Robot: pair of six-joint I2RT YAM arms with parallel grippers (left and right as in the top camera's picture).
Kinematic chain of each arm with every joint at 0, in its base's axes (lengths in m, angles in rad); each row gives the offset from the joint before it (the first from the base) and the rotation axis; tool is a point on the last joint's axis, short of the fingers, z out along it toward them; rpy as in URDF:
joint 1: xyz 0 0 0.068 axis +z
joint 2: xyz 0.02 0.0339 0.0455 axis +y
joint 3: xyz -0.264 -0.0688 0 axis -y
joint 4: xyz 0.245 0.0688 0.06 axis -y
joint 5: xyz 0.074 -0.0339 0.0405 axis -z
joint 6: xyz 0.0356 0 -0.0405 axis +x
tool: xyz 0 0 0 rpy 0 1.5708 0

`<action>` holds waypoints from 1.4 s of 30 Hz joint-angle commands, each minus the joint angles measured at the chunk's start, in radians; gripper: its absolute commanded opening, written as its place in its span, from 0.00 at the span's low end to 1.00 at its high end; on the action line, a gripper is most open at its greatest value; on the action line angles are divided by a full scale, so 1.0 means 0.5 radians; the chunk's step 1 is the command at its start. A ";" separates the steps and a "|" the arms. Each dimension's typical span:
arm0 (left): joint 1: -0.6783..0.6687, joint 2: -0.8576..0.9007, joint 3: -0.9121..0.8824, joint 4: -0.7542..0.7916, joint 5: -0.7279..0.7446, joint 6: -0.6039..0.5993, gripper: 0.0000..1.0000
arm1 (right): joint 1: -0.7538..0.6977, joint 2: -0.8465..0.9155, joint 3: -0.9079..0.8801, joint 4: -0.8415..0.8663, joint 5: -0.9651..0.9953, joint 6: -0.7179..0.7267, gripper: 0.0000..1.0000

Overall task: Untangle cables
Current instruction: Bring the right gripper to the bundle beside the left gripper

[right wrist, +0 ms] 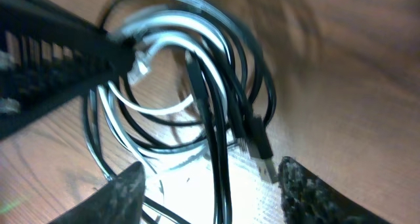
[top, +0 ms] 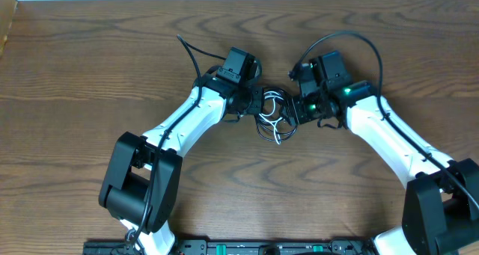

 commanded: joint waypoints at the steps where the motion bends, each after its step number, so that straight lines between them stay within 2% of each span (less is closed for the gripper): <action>1: 0.000 -0.027 0.020 -0.005 0.072 -0.022 0.08 | 0.013 0.018 -0.089 0.010 0.052 -0.027 0.53; 8: 0.002 -0.036 0.020 -0.006 0.143 -0.023 0.08 | 0.013 0.018 -0.217 0.105 0.053 -0.005 0.34; 11: 0.002 -0.055 0.020 -0.005 0.175 -0.022 0.08 | 0.013 0.018 -0.240 0.140 0.097 -0.002 0.22; 12: 0.002 -0.061 0.020 -0.005 0.182 -0.023 0.08 | 0.013 0.018 -0.241 0.141 0.132 0.018 0.20; 16: 0.002 -0.091 0.020 -0.014 0.186 -0.021 0.08 | 0.013 0.018 -0.241 0.147 0.312 0.120 0.01; 19: 0.022 -0.092 0.020 -0.048 0.175 -0.021 0.08 | 0.006 0.018 -0.241 0.140 0.489 0.273 0.01; 24: 0.114 -0.092 0.020 -0.182 0.073 -0.021 0.08 | -0.085 0.018 -0.241 0.052 0.777 0.698 0.01; 29: 0.194 -0.098 0.020 -0.217 0.140 -0.021 0.08 | -0.208 0.018 -0.241 0.001 0.851 0.828 0.01; 30: 0.200 -0.098 0.020 -0.213 0.189 -0.021 0.08 | -0.227 0.018 -0.241 0.006 0.842 0.827 0.04; 31: 0.202 -0.098 0.020 -0.204 0.220 -0.021 0.08 | -0.237 0.018 -0.241 0.013 0.822 0.824 0.15; 33: 0.201 -0.098 0.020 -0.185 0.247 -0.021 0.08 | -0.242 0.018 -0.241 0.014 0.800 0.797 0.28; 36: 0.198 -0.098 0.020 -0.169 0.246 -0.021 0.07 | -0.241 0.018 -0.241 0.004 0.745 0.612 0.33; 40: 0.198 -0.100 0.022 -0.148 0.267 -0.021 0.08 | -0.241 0.018 -0.241 0.024 0.715 0.600 0.40; 42: 0.198 -0.102 0.022 -0.127 0.385 -0.014 0.08 | -0.237 0.018 -0.241 0.087 0.614 0.558 0.41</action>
